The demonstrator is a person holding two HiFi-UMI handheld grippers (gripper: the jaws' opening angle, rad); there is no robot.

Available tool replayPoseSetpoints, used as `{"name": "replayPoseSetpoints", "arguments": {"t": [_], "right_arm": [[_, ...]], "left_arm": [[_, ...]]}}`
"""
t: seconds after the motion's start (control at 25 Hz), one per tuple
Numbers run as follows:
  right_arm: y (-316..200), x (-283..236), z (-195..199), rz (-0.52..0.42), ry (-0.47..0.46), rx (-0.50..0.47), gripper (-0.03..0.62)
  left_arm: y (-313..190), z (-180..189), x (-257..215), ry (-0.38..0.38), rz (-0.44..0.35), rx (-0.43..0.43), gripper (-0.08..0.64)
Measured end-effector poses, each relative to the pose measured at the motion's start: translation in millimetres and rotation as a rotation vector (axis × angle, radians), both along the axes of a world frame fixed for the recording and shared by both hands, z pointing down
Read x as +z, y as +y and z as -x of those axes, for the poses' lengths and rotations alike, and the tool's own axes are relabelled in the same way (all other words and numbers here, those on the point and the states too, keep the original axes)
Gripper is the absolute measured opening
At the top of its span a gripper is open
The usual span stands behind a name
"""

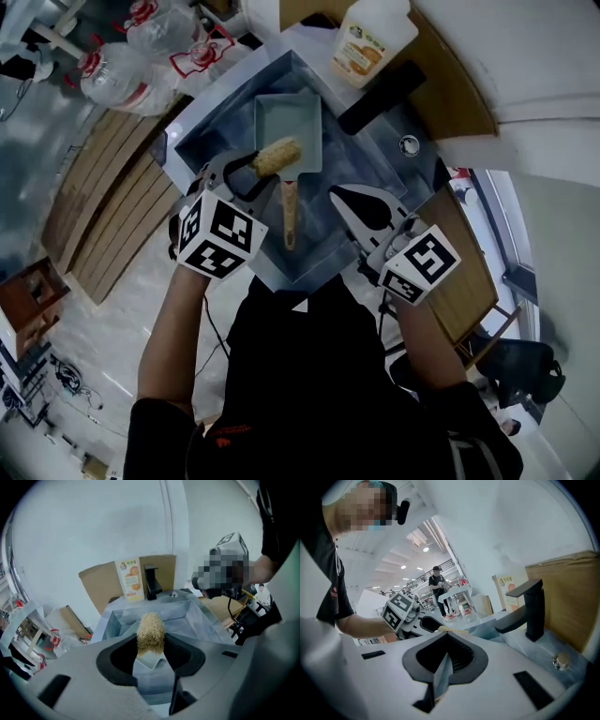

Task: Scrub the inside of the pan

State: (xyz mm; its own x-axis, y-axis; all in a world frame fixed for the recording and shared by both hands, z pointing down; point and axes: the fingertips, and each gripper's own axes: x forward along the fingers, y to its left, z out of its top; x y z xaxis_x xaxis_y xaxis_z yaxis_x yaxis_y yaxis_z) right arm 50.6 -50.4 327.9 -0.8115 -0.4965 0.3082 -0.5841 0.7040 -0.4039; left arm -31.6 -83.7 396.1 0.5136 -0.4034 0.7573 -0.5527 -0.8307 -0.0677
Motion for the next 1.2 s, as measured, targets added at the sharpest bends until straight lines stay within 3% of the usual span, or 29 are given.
{"name": "replayPoseSetpoints", "arguments": {"t": [0.6,1.2], "right_arm": [[9.2,-78.3,19.5,-0.124,0.050,0.032,0.002],[18.8,-110.3,33.0,-0.172,0.086,0.063,0.002]], "left_arm": [[31.6,41.0,-105.4,0.347,-0.084,-0.112,0.179],[51.9,82.9,-137.3,0.544,-0.143,-0.164,0.179]]}}
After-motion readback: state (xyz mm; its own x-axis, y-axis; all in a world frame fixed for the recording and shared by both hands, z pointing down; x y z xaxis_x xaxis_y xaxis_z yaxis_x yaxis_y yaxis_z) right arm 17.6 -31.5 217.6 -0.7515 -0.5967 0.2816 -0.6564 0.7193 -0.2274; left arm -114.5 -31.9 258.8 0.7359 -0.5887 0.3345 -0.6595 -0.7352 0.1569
